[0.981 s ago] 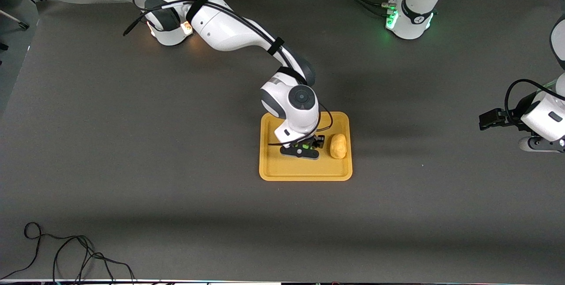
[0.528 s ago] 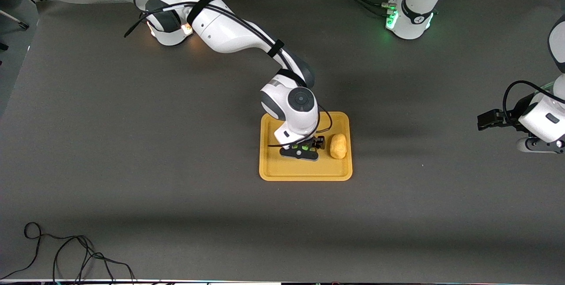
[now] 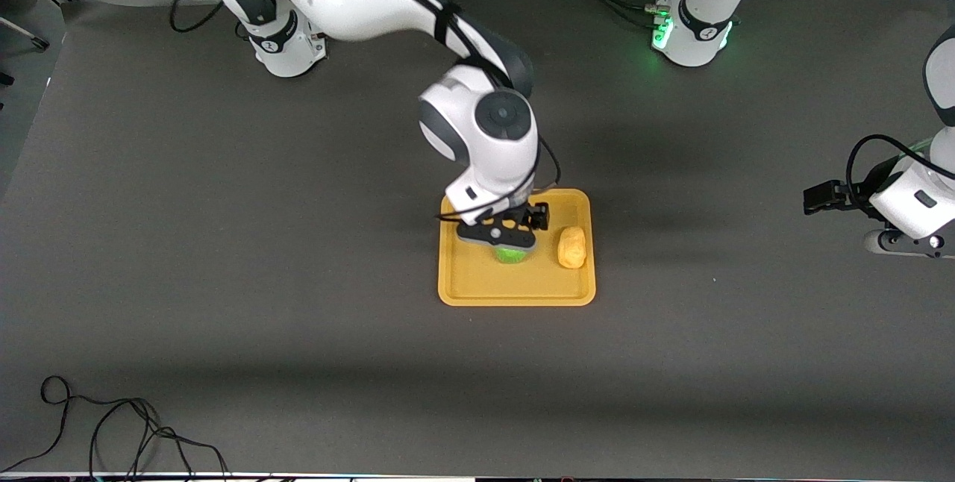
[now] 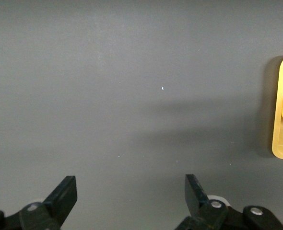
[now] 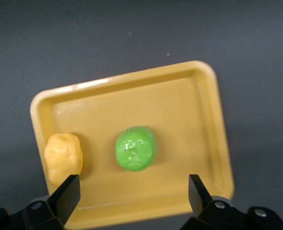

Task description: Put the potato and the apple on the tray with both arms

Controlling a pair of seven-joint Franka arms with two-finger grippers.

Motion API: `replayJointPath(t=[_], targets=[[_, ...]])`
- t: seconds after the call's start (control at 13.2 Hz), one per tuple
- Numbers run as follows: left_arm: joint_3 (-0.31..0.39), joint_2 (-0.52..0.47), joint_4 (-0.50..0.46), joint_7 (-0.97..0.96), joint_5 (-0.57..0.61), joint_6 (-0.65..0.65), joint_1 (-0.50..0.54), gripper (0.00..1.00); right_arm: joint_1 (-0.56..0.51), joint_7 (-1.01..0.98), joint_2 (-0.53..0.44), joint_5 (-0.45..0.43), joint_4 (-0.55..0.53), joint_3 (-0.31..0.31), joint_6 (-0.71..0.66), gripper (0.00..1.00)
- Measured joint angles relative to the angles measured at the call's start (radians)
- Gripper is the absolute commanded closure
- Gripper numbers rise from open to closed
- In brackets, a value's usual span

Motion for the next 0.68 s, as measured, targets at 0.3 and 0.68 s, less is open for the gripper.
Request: replayJointPath(t=[0.3, 0.68], targets=[[-0.003, 0.003, 0.0, 0.0, 0.0, 0.0, 0.0, 0.0, -0.085, -0.113, -0.2, -0.001, -0.029, -0.007, -0.223, 0.0], [-0.001, 0.008, 0.0, 0.0, 0.0, 0.0, 0.001, 0.0, -0.292, -0.446, -0.507, -0.004, -0.317, -0.02, -0.302, 0.0]])
